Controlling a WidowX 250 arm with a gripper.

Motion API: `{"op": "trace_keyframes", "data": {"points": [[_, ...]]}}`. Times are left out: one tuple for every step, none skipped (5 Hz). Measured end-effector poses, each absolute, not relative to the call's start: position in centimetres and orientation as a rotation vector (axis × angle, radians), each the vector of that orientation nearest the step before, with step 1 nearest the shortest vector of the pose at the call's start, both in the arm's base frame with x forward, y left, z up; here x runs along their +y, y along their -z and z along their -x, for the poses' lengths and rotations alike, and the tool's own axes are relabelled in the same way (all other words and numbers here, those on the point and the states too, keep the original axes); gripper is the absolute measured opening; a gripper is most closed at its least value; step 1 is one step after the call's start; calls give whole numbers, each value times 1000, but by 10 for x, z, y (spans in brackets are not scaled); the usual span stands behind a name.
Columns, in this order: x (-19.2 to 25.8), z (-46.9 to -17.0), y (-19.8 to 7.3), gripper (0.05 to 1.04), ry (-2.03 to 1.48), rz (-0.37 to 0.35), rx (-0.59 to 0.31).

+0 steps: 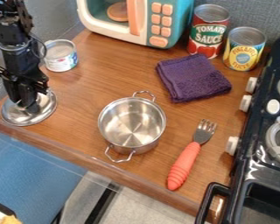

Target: Move the lid of the silver pot to the front of the microwave oven

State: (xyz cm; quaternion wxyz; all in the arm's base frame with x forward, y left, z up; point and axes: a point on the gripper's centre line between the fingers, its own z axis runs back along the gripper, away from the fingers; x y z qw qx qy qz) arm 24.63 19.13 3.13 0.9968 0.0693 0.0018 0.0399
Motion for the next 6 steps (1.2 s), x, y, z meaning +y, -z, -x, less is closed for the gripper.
{"op": "trace_keyframes", "data": {"points": [[170,-254,-37,278,-62,-67,9],[138,-286,-55,278,7,-28,-36],[123,-321,-74,278,25,-45,-89],[115,-348,-73,278,11,-42,-89],[110,-373,-72,278,-6,-60,-84],[106,-390,-62,278,-16,-88,-61]]}}
